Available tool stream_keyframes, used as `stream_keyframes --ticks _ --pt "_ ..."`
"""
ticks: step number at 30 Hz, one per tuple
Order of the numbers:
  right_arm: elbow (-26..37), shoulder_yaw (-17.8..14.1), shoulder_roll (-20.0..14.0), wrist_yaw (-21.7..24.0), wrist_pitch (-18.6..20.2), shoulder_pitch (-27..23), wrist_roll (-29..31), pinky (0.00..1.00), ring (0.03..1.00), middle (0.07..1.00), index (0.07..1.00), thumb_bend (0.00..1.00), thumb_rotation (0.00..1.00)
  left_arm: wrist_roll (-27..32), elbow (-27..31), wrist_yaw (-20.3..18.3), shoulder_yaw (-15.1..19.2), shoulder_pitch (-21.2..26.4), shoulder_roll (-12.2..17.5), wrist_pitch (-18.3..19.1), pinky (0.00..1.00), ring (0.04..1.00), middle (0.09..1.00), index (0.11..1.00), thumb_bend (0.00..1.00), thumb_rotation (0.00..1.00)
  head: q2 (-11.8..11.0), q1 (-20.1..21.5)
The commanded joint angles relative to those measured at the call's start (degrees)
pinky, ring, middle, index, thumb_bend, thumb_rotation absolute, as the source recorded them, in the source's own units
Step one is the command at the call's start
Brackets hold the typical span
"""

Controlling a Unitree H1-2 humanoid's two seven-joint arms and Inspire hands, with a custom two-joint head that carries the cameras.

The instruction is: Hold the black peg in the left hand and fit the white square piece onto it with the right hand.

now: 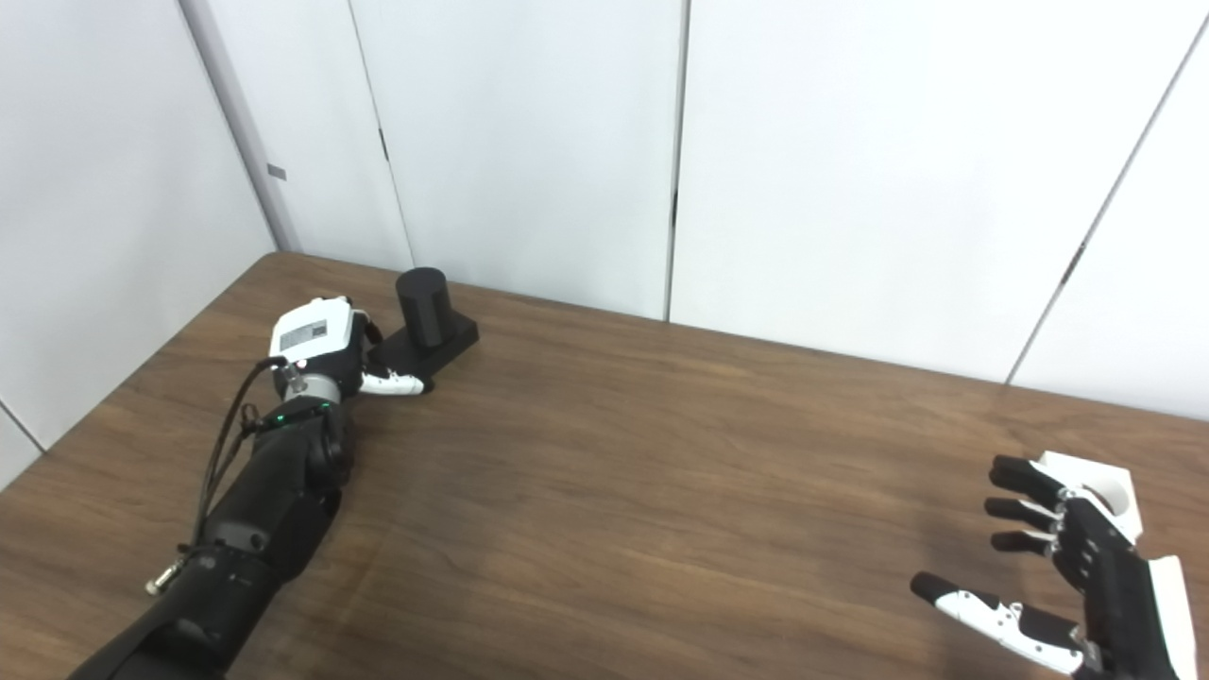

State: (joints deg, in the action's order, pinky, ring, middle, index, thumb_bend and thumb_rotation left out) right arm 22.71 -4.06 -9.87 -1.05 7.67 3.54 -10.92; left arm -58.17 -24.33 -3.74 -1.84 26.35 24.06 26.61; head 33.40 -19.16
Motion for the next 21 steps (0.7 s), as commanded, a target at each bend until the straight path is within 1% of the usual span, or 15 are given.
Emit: stream_keyframes --ticks 1,4,5,6,7,9,10,11,13,15,18,21 --pt "2.28 -0.52 -0.41 -0.15 -1.29 -0.94 -0.36 0.56 0.675 0.742 0.724 0.54 0.00 -1.30 1.42 -1.15 0.54 1.80 2.13 0.30 1.00 1.000 0.970 0.653 0.97 0.30 0.12 0.01" --pt "2.26 -0.58 -0.37 -0.20 -1.05 -0.98 -0.38 0.55 0.672 0.741 0.723 0.54 0.00 -1.40 1.87 -2.42 0.16 1.55 2.64 0.30 1.00 1.000 0.964 0.645 0.95 0.27 0.20 -0.12" --pt "2.32 -0.61 -0.36 -0.15 -0.90 -0.99 -0.24 0.55 0.672 0.738 0.721 0.54 0.00 -1.39 2.08 -2.84 -0.26 1.44 2.95 0.30 1.00 1.000 0.944 0.602 0.92 0.26 0.20 -0.12" --pt "2.37 -0.63 -0.36 -0.10 -0.80 -0.99 -0.14 0.55 0.673 0.739 0.721 0.54 0.00 -1.35 2.23 -3.11 -0.54 1.37 3.16 0.30 1.00 0.999 0.936 0.590 0.91 0.25 0.20 -0.12" --pt "2.36 -0.64 -0.36 -0.07 -0.84 -0.99 -0.02 0.55 0.674 0.737 0.717 0.54 0.00 -0.95 2.48 -3.37 -1.01 1.24 3.44 0.28 1.00 0.992 0.922 0.564 0.89 0.22 0.20 -0.12" --pt "2.11 -0.69 -0.42 -0.05 -1.29 -0.99 0.26 0.55 0.673 0.736 0.714 0.54 0.00 -0.07 2.78 -3.35 -1.96 1.03 3.92 0.25 0.99 0.983 0.911 0.545 0.88 0.20 0.20 -0.12" --pt "2.07 -0.72 -0.45 -0.06 -1.24 -1.01 0.26 0.55 0.669 0.734 0.712 0.54 0.00 0.64 3.01 -3.23 -2.47 0.88 4.16 0.13 0.98 0.978 0.906 0.512 0.67 0.12 0.20 -0.12" --pt "2.06 -0.76 -0.52 -0.05 -1.22 -1.02 0.24 0.55 0.668 0.736 0.714 0.54 0.00 1.19 3.24 -3.13 -2.95 0.75 4.37 0.00 0.98 0.972 0.900 0.501 0.60 0.10 0.29 0.05" --pt "2.15 -0.80 -0.60 -0.04 -1.09 -1.06 0.15 0.54 0.665 0.736 0.716 0.54 0.00 2.17 3.65 -3.10 -3.78 0.58 4.74 -0.10 0.96 0.962 0.892 0.491 0.54 0.08 0.32 0.07" --pt "2.24 -0.77 -0.60 -0.10 -1.06 -1.09 -0.10 0.54 0.665 0.735 0.716 0.54 0.00 3.34 3.77 -3.04 -4.73 0.45 5.10 -0.54 0.96 0.960 0.891 0.489 0.53 0.07 0.32 0.07" --pt "2.40 -0.74 -0.52 -0.10 -0.95 -1.12 -0.16 0.53 0.662 0.731 0.713 0.54 0.00 4.45 3.57 -2.97 -6.30 0.35 5.70 -1.35 0.92 0.948 0.880 0.489 0.52 0.07 0.32 0.07" --pt "2.60 -0.77 -0.63 -0.05 -0.98 -1.08 -0.18 0.54 0.663 0.731 0.713 0.53 0.00 6.03 3.64 -2.84 -7.69 0.07 6.39 -2.82 0.90 0.945 0.875 0.488 0.52 0.07 0.57 0.33"
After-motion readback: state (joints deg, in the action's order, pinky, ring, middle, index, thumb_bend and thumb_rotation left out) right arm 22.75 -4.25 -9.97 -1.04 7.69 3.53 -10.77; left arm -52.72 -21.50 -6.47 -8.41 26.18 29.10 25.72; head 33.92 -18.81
